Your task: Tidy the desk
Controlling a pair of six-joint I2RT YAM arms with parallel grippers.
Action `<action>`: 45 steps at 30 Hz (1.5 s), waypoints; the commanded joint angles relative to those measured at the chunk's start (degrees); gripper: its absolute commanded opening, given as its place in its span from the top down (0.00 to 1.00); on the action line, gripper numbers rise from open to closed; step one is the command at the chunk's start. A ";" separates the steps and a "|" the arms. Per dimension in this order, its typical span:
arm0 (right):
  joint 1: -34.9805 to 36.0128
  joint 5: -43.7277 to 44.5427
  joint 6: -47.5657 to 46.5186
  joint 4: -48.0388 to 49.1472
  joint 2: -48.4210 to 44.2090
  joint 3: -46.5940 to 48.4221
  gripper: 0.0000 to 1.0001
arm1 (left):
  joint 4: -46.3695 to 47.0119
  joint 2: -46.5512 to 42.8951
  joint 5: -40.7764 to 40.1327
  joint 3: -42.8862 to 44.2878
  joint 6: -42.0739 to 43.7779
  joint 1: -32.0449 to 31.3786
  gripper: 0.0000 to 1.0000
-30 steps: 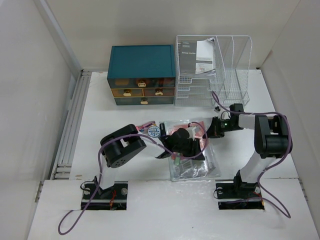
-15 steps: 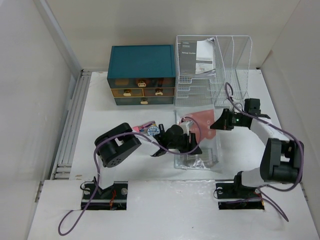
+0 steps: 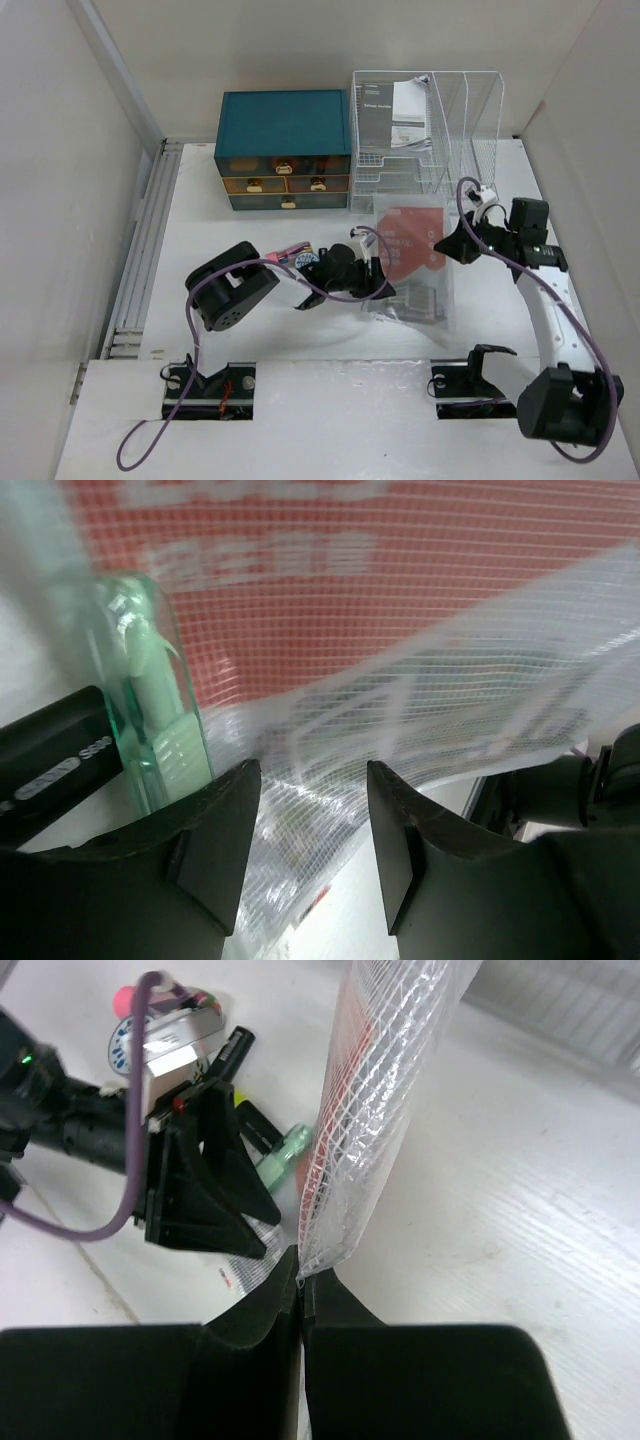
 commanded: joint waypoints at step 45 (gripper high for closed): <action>-7.42 31.91 19.96 47.16 -5.87 29.97 1.00 | -7.93 5.58 -1.21 -7.40 6.44 5.70 0.53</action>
